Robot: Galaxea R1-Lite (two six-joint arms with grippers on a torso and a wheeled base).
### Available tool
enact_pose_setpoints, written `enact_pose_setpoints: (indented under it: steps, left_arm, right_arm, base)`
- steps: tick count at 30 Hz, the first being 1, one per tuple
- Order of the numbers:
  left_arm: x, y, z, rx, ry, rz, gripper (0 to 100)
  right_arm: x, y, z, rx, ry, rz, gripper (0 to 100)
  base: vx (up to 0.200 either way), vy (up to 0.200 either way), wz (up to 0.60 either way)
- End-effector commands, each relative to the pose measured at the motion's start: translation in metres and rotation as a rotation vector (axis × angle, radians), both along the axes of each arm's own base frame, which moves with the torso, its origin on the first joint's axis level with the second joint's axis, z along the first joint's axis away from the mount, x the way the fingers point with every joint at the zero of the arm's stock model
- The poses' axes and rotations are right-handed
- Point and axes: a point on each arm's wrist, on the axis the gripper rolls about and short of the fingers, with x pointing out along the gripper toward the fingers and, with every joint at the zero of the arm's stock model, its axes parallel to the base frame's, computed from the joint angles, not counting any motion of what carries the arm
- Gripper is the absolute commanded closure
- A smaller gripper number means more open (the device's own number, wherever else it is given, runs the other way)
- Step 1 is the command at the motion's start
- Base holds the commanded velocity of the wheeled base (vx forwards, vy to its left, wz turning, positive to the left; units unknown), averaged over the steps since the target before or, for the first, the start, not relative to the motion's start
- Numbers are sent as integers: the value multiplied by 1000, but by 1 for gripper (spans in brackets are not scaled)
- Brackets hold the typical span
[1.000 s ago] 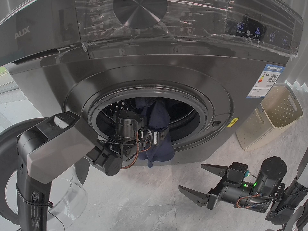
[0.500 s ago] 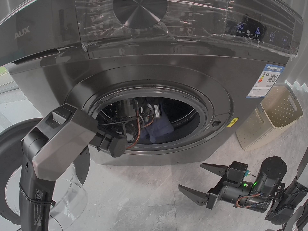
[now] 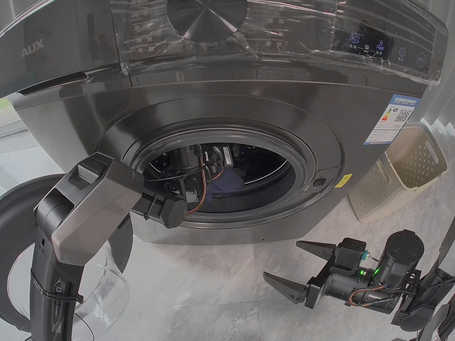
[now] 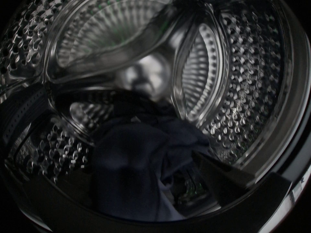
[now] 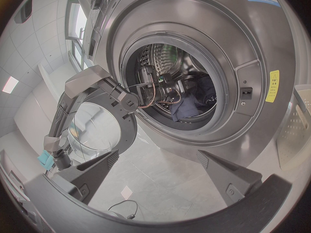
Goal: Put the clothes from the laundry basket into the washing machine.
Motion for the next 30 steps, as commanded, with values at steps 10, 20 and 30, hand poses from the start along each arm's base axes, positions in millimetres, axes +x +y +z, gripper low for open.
enact_pose_setpoints:
  steps: [10, 20, 30]
  left_arm:
    - [-25, 5, -36, 123, 168, -85, 0]
    - [-9, -1, -46, 133, 171, -66, 100]
    - [29, -19, -10, -48, -66, 26, 100]
  right_arm:
    - [1, 1, 0, 0, 0, 2, 0]
    - [1, 1, 0, 3, -1, 3, 0]
    - [1, 1, 1, 8, -6, 1, 0]
  base:
    - [0, 0, 0]
    - [0, 0, 0]
    - [0, 0, 0]
